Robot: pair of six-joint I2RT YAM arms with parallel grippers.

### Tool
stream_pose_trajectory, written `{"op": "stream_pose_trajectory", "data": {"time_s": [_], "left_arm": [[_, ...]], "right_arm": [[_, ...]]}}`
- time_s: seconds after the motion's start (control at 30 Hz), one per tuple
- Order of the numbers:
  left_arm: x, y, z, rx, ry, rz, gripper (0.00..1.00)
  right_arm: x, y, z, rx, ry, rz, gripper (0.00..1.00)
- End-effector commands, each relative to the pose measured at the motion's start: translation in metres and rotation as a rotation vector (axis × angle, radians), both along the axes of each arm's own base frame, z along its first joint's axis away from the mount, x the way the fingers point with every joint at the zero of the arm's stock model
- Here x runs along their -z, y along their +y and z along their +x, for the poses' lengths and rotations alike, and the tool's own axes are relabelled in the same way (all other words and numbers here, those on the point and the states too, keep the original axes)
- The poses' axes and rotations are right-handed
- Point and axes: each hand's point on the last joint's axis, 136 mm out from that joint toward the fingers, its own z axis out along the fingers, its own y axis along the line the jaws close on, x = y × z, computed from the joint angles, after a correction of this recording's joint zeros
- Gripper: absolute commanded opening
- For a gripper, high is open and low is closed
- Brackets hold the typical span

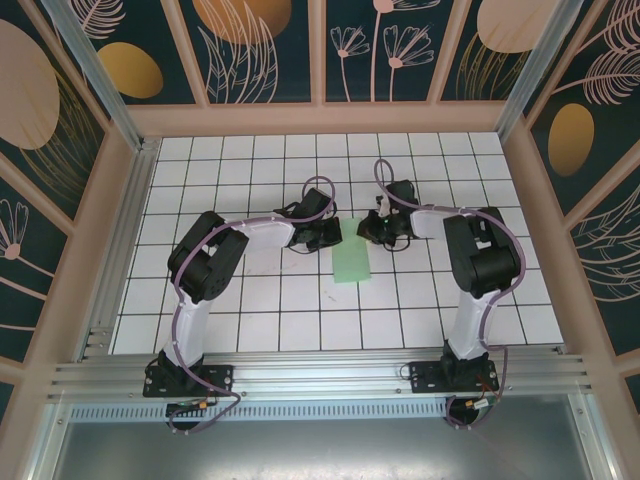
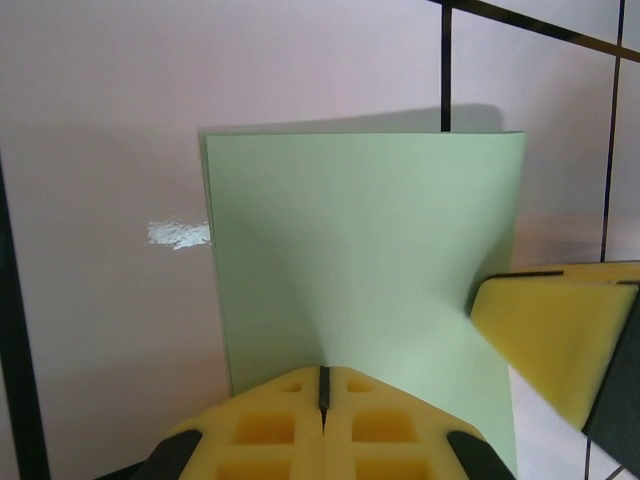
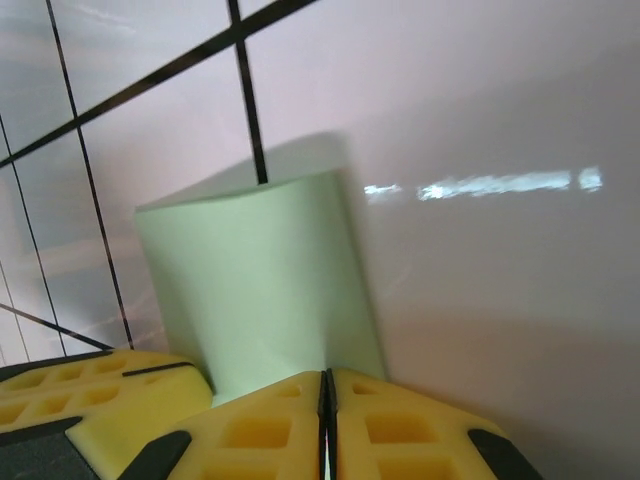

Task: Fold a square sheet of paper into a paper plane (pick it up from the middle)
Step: Fold the square sheet of paper in half at the center of the table.

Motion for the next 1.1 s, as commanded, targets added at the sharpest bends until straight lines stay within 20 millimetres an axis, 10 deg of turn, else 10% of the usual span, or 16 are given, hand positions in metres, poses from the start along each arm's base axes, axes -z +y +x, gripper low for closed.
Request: {"op": "stream_pose_trajectory", "data": {"time_s": [0.0,0.17,0.6,0.83,1.07], "left_arm": [[0.068,0.045,-0.029,-0.020,0.132,0.228,0.06],[0.070,0.045,-0.030,-0.016,0.137,0.230,0.06],[0.072,0.047,-0.032,-0.006,0.139,0.242,0.06],[0.072,0.047,-0.033,-0.007,0.142,0.243,0.06],[0.072,0.047,-0.032,-0.009,0.139,0.243,0.06]], "right_arm": [[-0.001,0.002,0.003,0.010,0.000,0.046,0.13],[-0.038,0.011,0.020,-0.003,-0.102,0.090,0.14],[0.012,0.003,0.037,0.068,0.021,-0.016,0.13],[-0.034,0.020,0.052,0.033,-0.098,0.072,0.13],[0.004,0.010,0.049,0.072,-0.011,-0.002,0.13]]}}
